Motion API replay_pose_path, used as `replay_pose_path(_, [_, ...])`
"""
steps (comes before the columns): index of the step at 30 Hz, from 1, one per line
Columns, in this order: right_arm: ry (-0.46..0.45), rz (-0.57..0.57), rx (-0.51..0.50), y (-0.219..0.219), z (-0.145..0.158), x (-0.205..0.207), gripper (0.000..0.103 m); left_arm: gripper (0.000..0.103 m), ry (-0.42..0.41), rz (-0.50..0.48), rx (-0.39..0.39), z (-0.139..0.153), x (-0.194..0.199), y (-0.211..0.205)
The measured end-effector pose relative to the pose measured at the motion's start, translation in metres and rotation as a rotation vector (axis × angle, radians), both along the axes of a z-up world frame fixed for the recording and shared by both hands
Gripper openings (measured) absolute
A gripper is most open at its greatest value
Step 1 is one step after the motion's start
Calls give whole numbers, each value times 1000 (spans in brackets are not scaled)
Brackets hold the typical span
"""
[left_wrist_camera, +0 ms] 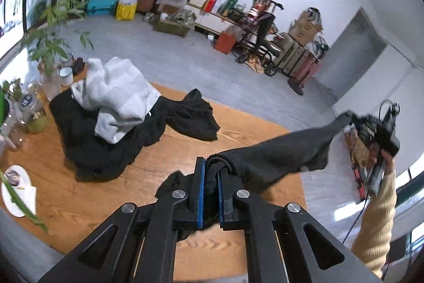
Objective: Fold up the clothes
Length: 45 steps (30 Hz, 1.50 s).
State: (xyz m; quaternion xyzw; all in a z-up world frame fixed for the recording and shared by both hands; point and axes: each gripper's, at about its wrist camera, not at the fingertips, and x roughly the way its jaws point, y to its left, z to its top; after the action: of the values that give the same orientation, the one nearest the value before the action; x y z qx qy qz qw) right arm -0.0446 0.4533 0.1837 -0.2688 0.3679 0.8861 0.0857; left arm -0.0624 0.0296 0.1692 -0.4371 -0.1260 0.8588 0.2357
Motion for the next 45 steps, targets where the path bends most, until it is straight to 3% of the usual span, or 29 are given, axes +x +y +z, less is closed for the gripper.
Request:
replay_pose_path(4, [26, 3, 13, 19, -2, 1, 5, 8, 60, 30, 25, -1, -24, 8])
replay_pose_path(6, [36, 7, 62, 21, 3, 5, 5, 8, 75, 28, -33, -1, -24, 17])
replay_pose_path(9, [-33, -23, 122, 24, -27, 14, 5, 8, 51, -45, -111, -32, -18, 39])
replay_pose_path(12, [-161, -48, 127, 33, -92, 17, 5, 8, -29, -114, -207, -99, -8, 63])
replay_pose_path(16, [-325, -42, 13, 45, -203, 39, 5, 8, -212, -211, -273, -202, 15, 83])
replay_pose_path(20, [-438, -49, -25, 48, -265, 67, 5, 8, -283, -303, -311, -260, 62, 92])
replay_pose_path(23, [-434, -74, -50, 52, -276, 91, 5, 8, -285, -352, -325, -270, 90, 94])
replay_pose_path(29, [-396, -87, -56, 56, -271, 124, 5, 8, -220, -397, -295, -250, 129, 87])
replay_pose_path(34, [-386, -123, -109, 64, -287, 176, 5, 8, -272, -479, -300, -264, 155, 94])
replay_pose_path(38, [-498, -202, -66, 79, -312, 203, 5, 8, -316, -469, -388, -295, 168, 108])
replay_pose_path(40, [-536, -207, -91, 83, -325, 210, 9, 8, -339, -436, -405, -303, 168, 110])
replay_pose_path(42, [-567, -214, -86, 83, -331, 212, 24, 13, -382, -399, -400, -308, 163, 108])
replay_pose_path(43, [-579, -217, -69, 82, -330, 210, 35, 18, -409, -389, -393, -308, 161, 107])
replay_pose_path(45, [-592, -200, -42, 76, -328, 201, 38, 34, -443, -379, -369, -298, 157, 104])
